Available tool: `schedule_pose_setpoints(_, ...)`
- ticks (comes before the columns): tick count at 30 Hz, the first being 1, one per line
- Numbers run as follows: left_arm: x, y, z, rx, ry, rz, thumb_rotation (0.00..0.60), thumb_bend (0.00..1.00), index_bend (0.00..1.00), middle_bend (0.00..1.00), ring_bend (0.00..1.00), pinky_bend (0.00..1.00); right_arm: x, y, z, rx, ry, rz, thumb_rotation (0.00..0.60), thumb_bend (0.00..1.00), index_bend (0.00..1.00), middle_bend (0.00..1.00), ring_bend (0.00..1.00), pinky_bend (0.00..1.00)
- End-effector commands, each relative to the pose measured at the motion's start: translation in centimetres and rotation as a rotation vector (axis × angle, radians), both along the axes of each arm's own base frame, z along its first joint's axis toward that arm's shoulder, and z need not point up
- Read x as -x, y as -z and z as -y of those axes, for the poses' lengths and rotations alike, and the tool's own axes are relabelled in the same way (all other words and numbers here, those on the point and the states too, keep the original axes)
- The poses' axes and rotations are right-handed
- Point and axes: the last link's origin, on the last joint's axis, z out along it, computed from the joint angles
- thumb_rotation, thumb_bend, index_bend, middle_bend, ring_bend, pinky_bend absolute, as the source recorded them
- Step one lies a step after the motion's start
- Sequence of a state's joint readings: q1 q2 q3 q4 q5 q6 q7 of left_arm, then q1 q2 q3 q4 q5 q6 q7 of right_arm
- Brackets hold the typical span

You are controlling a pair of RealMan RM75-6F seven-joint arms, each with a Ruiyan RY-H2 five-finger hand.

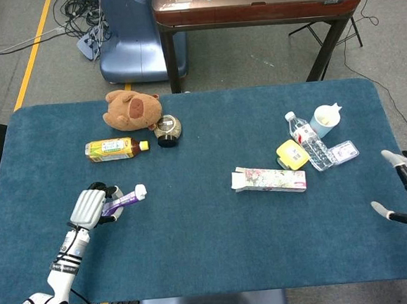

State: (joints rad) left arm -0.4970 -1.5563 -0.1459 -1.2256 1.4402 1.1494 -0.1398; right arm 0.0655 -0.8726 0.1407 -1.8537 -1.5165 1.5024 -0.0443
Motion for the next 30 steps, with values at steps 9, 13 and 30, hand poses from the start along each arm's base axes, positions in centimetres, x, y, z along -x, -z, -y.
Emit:
schedule_pose_setpoints(9,-5.4,-1.2,-0.5,0.043,0.12,0.081,0.6,0.43,0.61,0.67,0.47,0.25,-10.2,4.0,5.0,-0.255,-0.357,0.008,0.6,0.13,0.18,0.22,0.13,0.19)
schedule_pose_setpoints(13,-7.0,-1.7,-0.8,0.057,0.131,0.112,0.6,0.43,0.62,0.67,0.47,0.25,-13.3,6.2,6.5,-0.325,-0.449,0.005,0.6,0.2,0.24,0.21,0.13,0.19)
schedule_pose_setpoints(30,-10.1,-1.5,-0.3,0.133,0.17,0.155,0.6,0.44,0.63,0.69,0.48,0.25,-21.0,13.0,10.7,-0.374,-0.617,-0.07,0.6,0.21,0.31,0.19,0.08,0.17)
